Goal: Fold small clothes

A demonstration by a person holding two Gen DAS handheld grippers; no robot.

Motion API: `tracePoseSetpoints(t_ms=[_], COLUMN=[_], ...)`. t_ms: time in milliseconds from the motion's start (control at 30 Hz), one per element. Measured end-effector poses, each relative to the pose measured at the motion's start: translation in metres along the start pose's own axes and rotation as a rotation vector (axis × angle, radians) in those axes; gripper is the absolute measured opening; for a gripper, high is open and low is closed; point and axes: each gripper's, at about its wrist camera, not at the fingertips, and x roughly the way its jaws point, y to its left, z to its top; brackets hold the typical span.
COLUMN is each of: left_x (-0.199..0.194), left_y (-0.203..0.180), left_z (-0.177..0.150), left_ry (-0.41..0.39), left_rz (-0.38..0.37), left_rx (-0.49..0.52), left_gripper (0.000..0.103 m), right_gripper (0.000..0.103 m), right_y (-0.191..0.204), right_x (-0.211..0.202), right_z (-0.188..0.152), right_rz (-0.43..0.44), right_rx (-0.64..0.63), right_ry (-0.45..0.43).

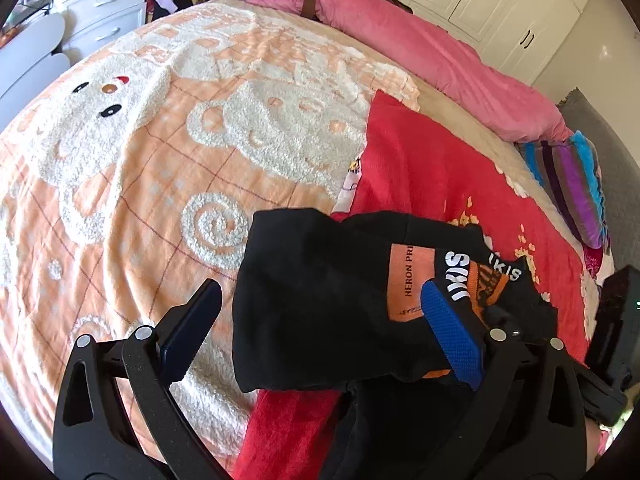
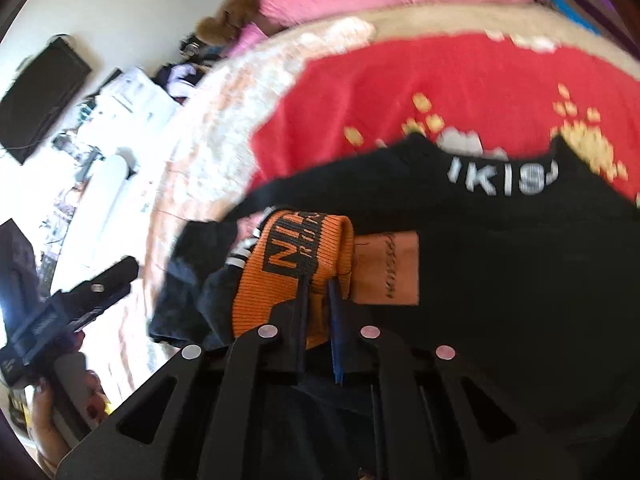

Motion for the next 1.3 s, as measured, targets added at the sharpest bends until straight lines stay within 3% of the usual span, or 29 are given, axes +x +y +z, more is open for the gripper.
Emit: tracePoseSetpoints(t_ms=[267, 400, 533, 733, 900, 1133, 1300], left_x=[-0.019, -0.022, -0.017, -0.015, -0.012, 0.005, 0.019], left_y=[0.010, 0.012, 0.008, -0.005, -0.019, -0.049, -0.088], left_z=[0.010, 0.011, 0.010, 0.008, 0.005, -0.008, -0.025], left_ry=[-0.073, -0.083, -0.065, -0.061, -0.048, -0.002, 0.022], left_rz=[-0.016, -0.023, -0.030, -0.047, -0.047, -0.036, -0.031], left_rx=[-0.056, -0.069, -0.057, -0.019, 0.019, 0.108, 0.240], left_gripper=[0.093, 0.093, 0.093, 0.093, 0.093, 0.093, 0.093], right_gripper=[0.005, 0.005, 0.005, 0.005, 0.005, 0.005, 0.007], right_y=[0.029, 0.031, 0.011, -0.027, -0.069, -0.121, -0.147], right_x=[-0.063, -0.080, -0.089, -0.140, -0.179, -0.152, -0.135], right_z=[0.026, 0.033, 0.033, 0.036, 0.029, -0.004, -0.032], right_rz=[0.070, 0.022, 0.013, -0.019, -0.132, -0.292, -0.306], right_rx=[-0.094, -0.138, -0.087, -0.047, -0.028, -0.022, 0.024], right_ry=[-0.136, -0.155, -0.160, -0.259, -0.308, -0.200, -0.158])
